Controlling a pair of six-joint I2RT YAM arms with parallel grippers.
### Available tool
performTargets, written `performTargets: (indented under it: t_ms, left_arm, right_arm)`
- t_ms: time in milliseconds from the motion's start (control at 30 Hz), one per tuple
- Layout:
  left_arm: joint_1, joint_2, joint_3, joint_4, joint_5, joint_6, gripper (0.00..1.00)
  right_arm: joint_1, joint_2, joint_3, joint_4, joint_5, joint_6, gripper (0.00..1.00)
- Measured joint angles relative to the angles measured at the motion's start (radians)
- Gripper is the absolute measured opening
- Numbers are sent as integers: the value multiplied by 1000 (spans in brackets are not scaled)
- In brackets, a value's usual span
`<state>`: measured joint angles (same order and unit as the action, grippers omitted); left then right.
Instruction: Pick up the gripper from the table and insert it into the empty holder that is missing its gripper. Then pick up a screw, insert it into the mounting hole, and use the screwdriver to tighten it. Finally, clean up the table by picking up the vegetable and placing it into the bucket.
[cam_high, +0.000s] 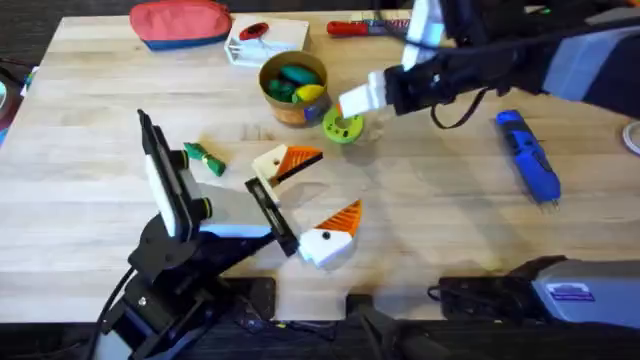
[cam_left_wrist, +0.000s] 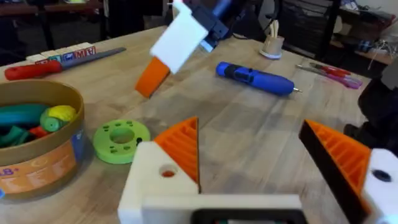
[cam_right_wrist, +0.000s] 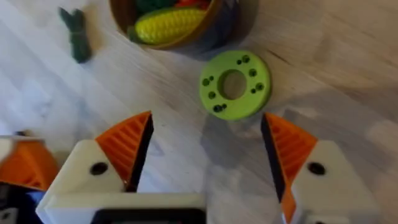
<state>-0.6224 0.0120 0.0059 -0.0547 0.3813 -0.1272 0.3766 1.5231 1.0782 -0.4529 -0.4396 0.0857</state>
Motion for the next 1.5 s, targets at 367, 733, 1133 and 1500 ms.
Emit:
performTargets:
  t_ms: [367,733,1133,1500]
  left_arm:
    - [0,0,0,0,0,0,986]
    - [0,0,0,0,0,0,986]
    - [0,0,0,0,0,0,986]
    - [0,0,0,0,0,0,985]
  right_arm:
    - [165,71,7,64,328,-236,910]
    - [206,163,7,79,357,-259,559]
    - [211,183,7,80,364,-258,370]
    - [212,204,7,78,369,-250,181]
